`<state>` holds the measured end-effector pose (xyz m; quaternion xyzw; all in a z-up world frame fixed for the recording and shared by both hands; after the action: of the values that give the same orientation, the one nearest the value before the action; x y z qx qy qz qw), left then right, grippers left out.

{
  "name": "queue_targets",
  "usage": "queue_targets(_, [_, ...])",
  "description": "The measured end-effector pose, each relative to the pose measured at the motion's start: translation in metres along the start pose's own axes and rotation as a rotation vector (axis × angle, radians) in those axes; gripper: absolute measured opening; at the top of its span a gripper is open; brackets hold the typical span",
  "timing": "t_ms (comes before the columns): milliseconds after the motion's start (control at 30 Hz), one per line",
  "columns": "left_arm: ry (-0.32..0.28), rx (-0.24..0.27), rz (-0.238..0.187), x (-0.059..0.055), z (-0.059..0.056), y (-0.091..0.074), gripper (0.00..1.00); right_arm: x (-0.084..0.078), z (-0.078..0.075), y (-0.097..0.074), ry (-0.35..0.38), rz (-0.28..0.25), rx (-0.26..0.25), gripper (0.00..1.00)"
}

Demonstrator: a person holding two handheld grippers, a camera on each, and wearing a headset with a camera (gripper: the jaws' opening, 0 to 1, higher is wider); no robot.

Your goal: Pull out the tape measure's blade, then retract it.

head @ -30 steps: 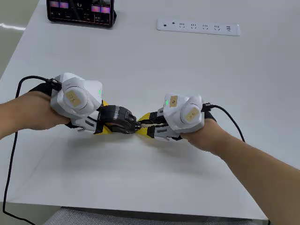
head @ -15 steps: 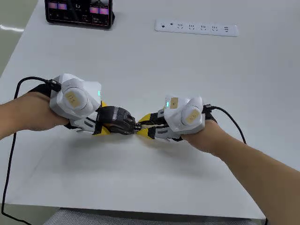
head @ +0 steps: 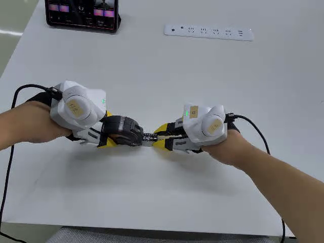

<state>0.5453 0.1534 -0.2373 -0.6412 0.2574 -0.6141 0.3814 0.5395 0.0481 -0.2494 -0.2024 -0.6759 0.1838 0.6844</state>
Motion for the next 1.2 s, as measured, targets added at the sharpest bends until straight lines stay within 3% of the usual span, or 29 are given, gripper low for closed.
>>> queue_targets(433, [-0.006,0.003,-0.003,0.0,-0.001,0.0,0.29,-0.011,-0.002,-0.018,0.002,0.024,-0.008,0.09])
queue_targets(700, [-0.015,0.005,-0.007,0.001,-0.001,0.001,0.29,-0.022,-0.006,-0.037,0.013,0.05,-0.022,0.09])
queue_targets(1200, [-0.007,0.002,-0.002,0.0,-0.001,0.001,0.29,-0.032,-0.005,-0.052,0.026,0.065,-0.037,0.09])
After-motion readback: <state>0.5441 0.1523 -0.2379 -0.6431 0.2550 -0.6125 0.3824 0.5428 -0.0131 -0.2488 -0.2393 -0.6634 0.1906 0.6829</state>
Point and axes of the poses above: the centre of the closed fingertips' face, and the gripper's own axes: y roughly forward along the fingers, z roughly to its left, x roughly out of its top, the point moved 2 cm from there along -y, roughly backward along the fingers, and after that the axes turned 5 degrees about -z, right-handed, at the moved point
